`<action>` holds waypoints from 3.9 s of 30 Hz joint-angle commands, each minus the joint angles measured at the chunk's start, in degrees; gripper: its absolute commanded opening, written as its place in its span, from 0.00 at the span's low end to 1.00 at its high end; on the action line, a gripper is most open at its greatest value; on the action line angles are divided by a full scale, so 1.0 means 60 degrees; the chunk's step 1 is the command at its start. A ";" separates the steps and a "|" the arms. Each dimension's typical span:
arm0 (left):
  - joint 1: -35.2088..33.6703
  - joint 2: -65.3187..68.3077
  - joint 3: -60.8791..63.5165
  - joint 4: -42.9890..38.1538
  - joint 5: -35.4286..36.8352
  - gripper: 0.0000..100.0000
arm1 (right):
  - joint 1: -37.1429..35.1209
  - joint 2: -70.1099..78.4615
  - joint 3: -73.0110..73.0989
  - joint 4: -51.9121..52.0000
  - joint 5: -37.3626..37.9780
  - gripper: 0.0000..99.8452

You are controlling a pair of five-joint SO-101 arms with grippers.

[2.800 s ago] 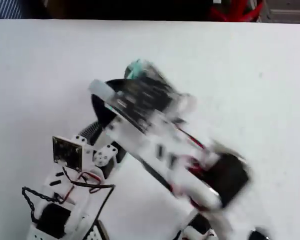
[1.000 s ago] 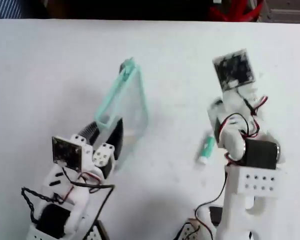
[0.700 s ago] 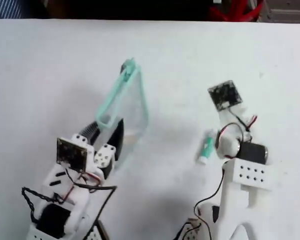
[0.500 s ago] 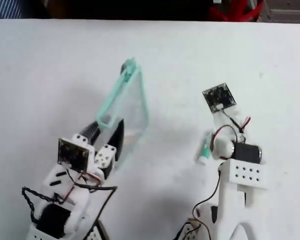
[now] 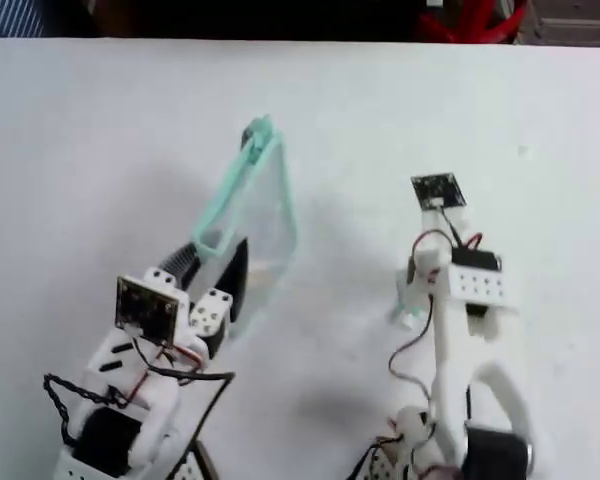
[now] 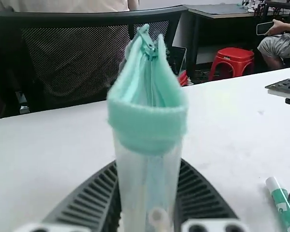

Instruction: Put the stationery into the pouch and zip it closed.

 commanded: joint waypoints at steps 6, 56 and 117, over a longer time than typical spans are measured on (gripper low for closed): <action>0.0066 0.0081 -0.0044 0.0000 -0.0088 0.11 | -0.0037 0.3744 -0.3604 -0.0095 -0.1758 0.20; 0.0491 0.0051 0.0117 0.0117 0.0088 0.19 | -0.7773 -0.2864 -0.8205 -0.1473 -0.1846 0.02; 0.0418 0.0066 -0.0894 0.1201 0.0821 0.23 | -0.7275 -0.3275 -0.3927 -0.4579 -0.3458 0.02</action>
